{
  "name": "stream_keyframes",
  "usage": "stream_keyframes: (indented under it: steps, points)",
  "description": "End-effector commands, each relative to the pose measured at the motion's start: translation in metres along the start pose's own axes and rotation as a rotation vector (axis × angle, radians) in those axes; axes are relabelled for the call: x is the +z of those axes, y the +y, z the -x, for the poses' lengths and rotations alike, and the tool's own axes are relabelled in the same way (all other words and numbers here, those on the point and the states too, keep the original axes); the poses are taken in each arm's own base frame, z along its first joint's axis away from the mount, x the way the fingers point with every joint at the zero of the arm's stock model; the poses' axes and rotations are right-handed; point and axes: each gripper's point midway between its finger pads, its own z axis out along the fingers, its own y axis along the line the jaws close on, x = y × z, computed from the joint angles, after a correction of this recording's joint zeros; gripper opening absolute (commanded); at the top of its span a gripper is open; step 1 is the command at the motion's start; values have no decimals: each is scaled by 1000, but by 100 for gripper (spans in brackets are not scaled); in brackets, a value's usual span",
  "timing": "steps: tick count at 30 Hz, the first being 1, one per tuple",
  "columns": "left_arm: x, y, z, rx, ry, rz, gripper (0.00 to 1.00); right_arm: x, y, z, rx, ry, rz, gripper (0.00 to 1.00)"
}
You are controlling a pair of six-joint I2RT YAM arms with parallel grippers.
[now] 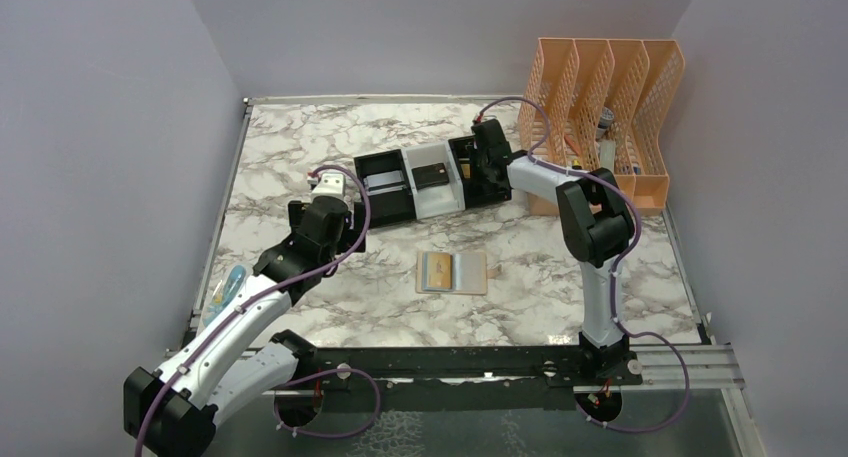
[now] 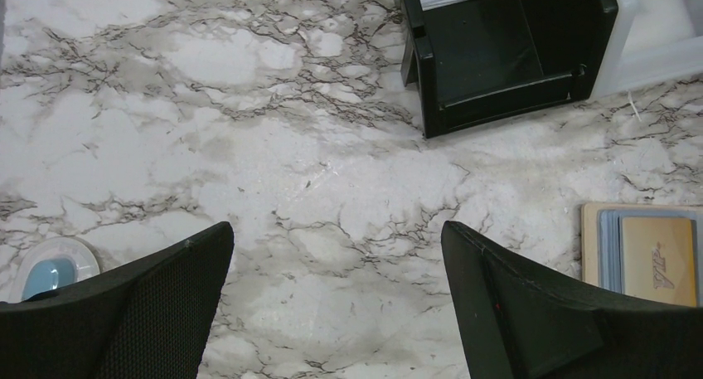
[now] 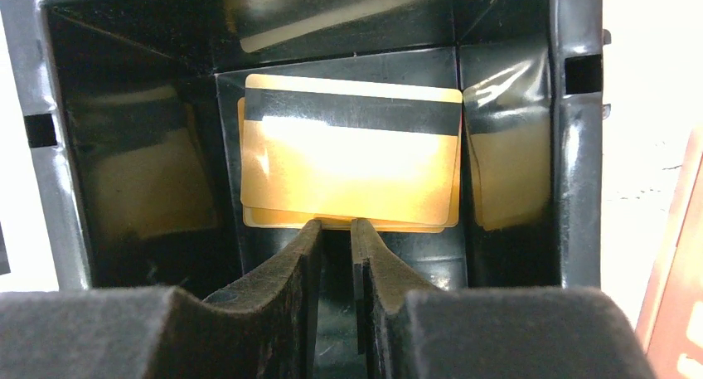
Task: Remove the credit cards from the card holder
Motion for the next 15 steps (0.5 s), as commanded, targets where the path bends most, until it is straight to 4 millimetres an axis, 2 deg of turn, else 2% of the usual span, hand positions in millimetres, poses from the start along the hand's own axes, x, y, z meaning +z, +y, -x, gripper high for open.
stream_keyframes:
  steps: [1, 4, 8, 11, 15]
  points:
    - [3, -15, 4, -27, 25, -71, 99, 6, -3, -24, -28, 64, 8, 21]
    - [7, -22, 3, -45, 72, -80, 99, -1, 0, -13, -34, 35, 28, 21]
    - [9, -27, 14, -134, 53, -76, 99, -7, 3, -1, -42, 7, 46, 21]
    - [13, -40, 28, -209, 25, -112, 99, -3, 3, 2, -48, 0, 37, 21]
    - [28, -52, 35, -257, 60, -104, 99, 5, 0, -2, -53, 13, 19, 21]
